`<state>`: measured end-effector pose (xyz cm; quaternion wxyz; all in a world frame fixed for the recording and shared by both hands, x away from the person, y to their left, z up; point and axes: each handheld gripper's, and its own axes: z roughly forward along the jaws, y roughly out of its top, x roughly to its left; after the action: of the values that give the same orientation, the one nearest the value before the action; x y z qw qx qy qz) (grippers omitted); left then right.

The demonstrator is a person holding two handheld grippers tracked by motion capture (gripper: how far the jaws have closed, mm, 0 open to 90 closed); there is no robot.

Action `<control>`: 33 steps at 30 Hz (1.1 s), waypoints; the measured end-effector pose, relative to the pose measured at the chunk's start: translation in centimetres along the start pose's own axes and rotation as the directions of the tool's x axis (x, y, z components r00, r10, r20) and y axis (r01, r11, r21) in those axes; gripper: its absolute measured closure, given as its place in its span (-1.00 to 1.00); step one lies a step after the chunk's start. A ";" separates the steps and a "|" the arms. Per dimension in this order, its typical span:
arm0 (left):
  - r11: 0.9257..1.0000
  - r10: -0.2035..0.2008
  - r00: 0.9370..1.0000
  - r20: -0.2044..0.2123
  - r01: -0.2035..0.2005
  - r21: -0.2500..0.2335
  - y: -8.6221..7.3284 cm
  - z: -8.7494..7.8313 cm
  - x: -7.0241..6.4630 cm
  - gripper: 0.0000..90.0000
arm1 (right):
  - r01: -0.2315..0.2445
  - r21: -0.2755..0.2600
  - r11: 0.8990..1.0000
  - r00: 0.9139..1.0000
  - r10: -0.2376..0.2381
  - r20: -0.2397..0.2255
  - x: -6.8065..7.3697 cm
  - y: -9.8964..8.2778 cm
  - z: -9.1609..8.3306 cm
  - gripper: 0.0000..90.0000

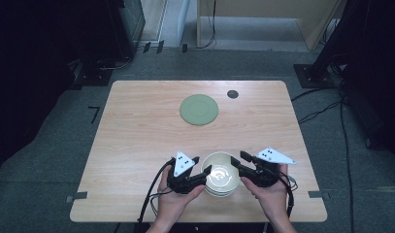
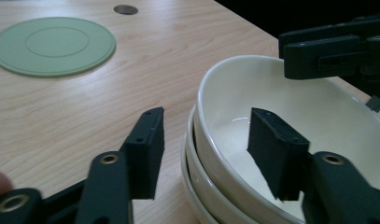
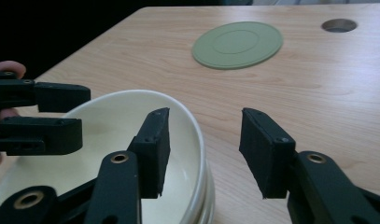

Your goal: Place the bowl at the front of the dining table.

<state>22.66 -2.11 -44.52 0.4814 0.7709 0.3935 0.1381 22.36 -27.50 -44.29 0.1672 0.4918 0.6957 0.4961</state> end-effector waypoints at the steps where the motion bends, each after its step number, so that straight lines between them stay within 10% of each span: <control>1: 1.000 -0.001 1.000 -0.002 0.001 0.003 0.0 0.1 0.0 0.21 | 0.008 -0.006 1.000 1.000 -0.008 0.004 0.1 -0.1 0.0 0.31; 9: 0.998 0.043 0.998 -0.046 -0.040 0.056 0.2 1.1 -0.8 0.52 | -0.025 0.016 1.000 1.000 0.025 0.002 -0.1 -0.5 0.2 0.42; 15: 0.989 0.135 0.982 -0.135 -0.126 0.073 0.6 1.7 -1.7 0.72 | -0.023 0.046 0.999 1.000 0.023 -0.002 0.1 -0.7 0.6 0.55; 30: 0.982 0.189 0.978 -0.084 -0.190 -0.010 1.0 1.7 -1.9 0.87 | -0.024 0.071 0.997 0.999 0.027 -0.033 0.1 -0.8 0.9 0.72; 33: 0.970 0.233 0.967 -0.107 -0.238 -0.042 0.9 1.4 -2.3 0.88 | -0.020 0.075 0.997 0.999 0.023 -0.036 0.1 -0.8 0.9 0.71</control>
<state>22.43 -4.86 -44.08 0.4618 0.7907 0.3193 0.2440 22.53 -26.96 -45.34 0.1307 0.4959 0.7114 0.4805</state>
